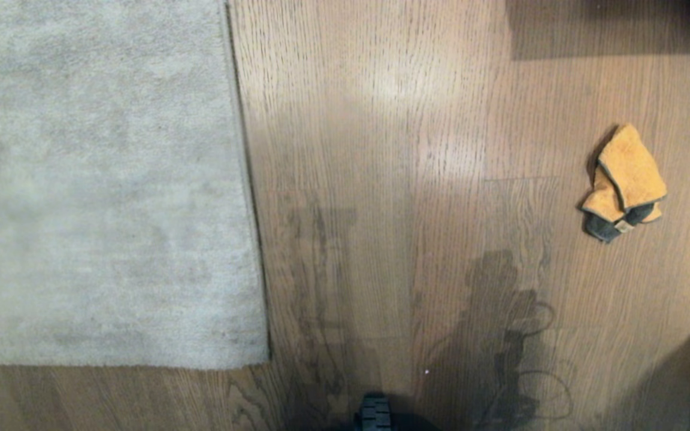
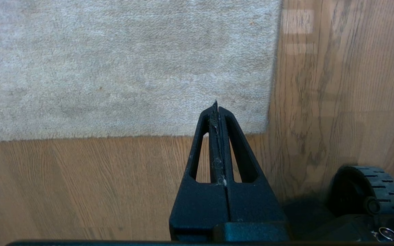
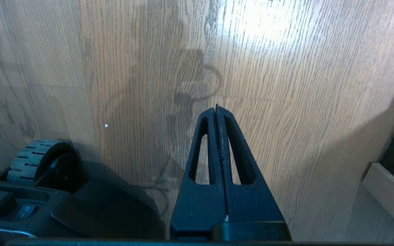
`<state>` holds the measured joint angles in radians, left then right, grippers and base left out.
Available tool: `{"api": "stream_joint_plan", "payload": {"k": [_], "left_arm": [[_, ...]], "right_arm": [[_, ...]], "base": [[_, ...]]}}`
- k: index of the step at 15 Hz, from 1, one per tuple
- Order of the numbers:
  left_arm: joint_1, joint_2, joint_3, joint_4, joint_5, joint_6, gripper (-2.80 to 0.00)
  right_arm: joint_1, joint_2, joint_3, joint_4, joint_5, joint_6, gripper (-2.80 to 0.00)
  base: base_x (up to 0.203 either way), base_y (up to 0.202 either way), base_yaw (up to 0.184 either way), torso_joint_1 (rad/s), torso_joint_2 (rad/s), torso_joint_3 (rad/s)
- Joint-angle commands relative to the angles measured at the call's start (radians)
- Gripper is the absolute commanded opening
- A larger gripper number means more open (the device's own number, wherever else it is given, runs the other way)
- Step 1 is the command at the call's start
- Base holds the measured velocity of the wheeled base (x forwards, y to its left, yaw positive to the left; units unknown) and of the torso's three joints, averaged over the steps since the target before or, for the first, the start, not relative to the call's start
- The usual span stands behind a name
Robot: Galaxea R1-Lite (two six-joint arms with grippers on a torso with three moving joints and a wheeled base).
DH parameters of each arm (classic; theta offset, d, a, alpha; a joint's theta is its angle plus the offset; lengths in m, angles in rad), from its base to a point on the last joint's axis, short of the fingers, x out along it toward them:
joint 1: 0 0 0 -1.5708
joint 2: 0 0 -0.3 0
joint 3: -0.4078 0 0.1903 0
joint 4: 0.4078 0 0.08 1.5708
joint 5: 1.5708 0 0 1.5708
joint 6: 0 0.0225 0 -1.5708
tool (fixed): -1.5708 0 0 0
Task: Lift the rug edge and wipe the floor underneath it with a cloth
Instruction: Pick up the rag
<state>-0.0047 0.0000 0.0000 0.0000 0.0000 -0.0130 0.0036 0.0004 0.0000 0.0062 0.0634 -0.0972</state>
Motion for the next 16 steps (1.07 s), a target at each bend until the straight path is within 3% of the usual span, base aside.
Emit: {"api": "stream_joint_plan", "payload": {"k": [1, 16], "left_arm": [[0.000, 0.000, 0.000, 0.000, 0.000, -0.001, -2.80], [0.000, 0.000, 0.000, 0.000, 0.000, -0.001, -2.80]], "right_arm": [[0.001, 0.000, 0.000, 0.000, 0.001, 0.001, -2.80], [-0.001, 0.000, 0.000, 0.000, -0.001, -0.003, -2.80]], "base": [[0.000, 0.000, 0.000, 0.000, 0.00, 0.000], [0.000, 0.000, 0.000, 0.000, 0.00, 0.000]]}}
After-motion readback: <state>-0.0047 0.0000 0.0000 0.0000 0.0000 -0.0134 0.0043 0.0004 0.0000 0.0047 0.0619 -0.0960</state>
